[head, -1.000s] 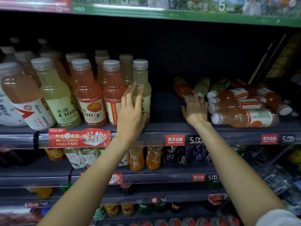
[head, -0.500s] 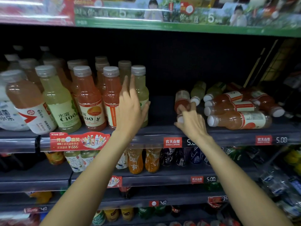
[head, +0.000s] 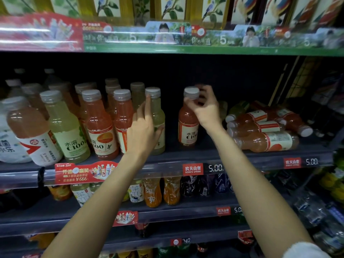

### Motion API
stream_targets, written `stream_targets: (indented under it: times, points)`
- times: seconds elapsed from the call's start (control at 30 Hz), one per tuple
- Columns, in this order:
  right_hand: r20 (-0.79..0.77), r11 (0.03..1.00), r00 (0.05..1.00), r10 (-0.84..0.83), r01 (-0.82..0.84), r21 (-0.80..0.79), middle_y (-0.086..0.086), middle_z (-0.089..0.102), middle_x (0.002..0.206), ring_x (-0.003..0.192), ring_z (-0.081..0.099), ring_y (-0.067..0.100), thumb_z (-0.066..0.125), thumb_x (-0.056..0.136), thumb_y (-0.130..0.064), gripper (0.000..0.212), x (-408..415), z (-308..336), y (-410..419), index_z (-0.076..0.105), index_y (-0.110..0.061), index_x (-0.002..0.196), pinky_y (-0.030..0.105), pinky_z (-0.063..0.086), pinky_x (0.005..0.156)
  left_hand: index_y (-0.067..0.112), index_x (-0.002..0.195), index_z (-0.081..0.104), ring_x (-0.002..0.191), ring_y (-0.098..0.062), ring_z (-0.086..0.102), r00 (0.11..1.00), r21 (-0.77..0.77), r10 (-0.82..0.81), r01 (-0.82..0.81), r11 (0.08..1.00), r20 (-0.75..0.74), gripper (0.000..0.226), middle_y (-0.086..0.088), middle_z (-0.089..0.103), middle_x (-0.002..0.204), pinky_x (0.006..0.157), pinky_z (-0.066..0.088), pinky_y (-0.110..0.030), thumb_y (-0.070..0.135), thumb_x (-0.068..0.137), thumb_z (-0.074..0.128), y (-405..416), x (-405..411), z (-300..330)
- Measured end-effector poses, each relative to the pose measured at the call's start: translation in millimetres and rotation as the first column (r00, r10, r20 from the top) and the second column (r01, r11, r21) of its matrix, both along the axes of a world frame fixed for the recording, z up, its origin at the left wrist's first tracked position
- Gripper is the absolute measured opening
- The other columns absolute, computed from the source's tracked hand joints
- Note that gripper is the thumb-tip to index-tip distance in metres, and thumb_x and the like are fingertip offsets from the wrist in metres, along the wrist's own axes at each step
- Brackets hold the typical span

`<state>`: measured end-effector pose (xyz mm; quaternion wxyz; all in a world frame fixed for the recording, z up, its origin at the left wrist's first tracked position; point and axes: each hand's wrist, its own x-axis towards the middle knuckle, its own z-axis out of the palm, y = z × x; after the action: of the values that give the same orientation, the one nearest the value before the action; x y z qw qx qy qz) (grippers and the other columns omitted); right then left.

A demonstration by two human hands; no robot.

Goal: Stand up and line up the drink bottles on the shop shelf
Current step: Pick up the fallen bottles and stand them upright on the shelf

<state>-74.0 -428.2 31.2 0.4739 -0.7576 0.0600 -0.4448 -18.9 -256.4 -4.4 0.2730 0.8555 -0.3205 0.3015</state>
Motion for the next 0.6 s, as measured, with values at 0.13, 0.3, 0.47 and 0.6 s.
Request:
stream_targets:
  times: [0.13, 0.3, 0.47, 0.6]
  points:
    - [-0.086, 0.999, 0.996, 0.036, -0.033, 0.030, -0.009, 0.052, 0.112, 0.097, 0.051, -0.007, 0.068, 0.085, -0.012, 0.057, 8.6, -9.1, 1.5, 0.041, -0.013, 0.135, 0.004, 0.041, 0.080, 0.003, 0.149, 0.022, 0.109, -0.042, 0.057, 1.000, 0.010, -0.007, 0.007, 1.000, 0.022, 0.092, -0.025, 0.050, 0.131, 0.073, 0.054, -0.042, 0.027, 0.078, 0.076, 2.1, 1.0, -0.9]
    - [-0.312, 0.991, 0.942, 0.124, -0.131, -0.001, 0.000, 0.039, 0.143, 0.121, 0.047, 0.008, 0.068, 0.081, -0.009, 0.096, -13.0, -60.7, -8.9, 0.007, -0.040, 0.148, 0.027, 0.042, 0.099, 0.004, 0.150, 0.019, 0.110, -0.039, 0.057, 0.999, -0.001, -0.017, 0.017, 1.000, 0.027, 0.094, -0.023, 0.049, 0.133, 0.070, 0.055, -0.040, 0.027, 0.079, 0.076, 1.8, 1.9, -3.4]
    - [-0.320, 0.986, 0.935, -0.154, 0.124, -0.115, 0.009, 0.050, 0.129, 0.103, 0.059, 0.015, 0.074, 0.076, -0.007, 0.106, -15.4, -87.9, 5.8, 0.005, -0.047, 0.146, 0.040, 0.054, 0.088, 0.003, 0.149, 0.021, 0.108, -0.039, 0.058, 0.999, 0.005, -0.002, 0.002, 1.000, 0.041, 0.094, -0.023, 0.051, 0.131, 0.066, 0.055, -0.038, 0.028, 0.078, 0.077, 2.1, 2.7, -4.2]
    - [-0.291, 0.988, 0.945, -0.151, 0.132, -0.085, 0.009, 0.048, 0.123, 0.105, 0.057, 0.017, 0.073, 0.079, -0.009, 0.097, 9.6, -82.4, 15.8, 0.011, -0.042, 0.147, 0.033, 0.050, 0.089, 0.002, 0.149, 0.020, 0.108, -0.038, 0.058, 0.998, 0.025, 0.020, -0.022, 0.999, 0.066, 0.093, -0.023, 0.049, 0.135, 0.062, 0.056, -0.038, 0.030, 0.079, 0.075, -0.4, 4.1, -9.2]
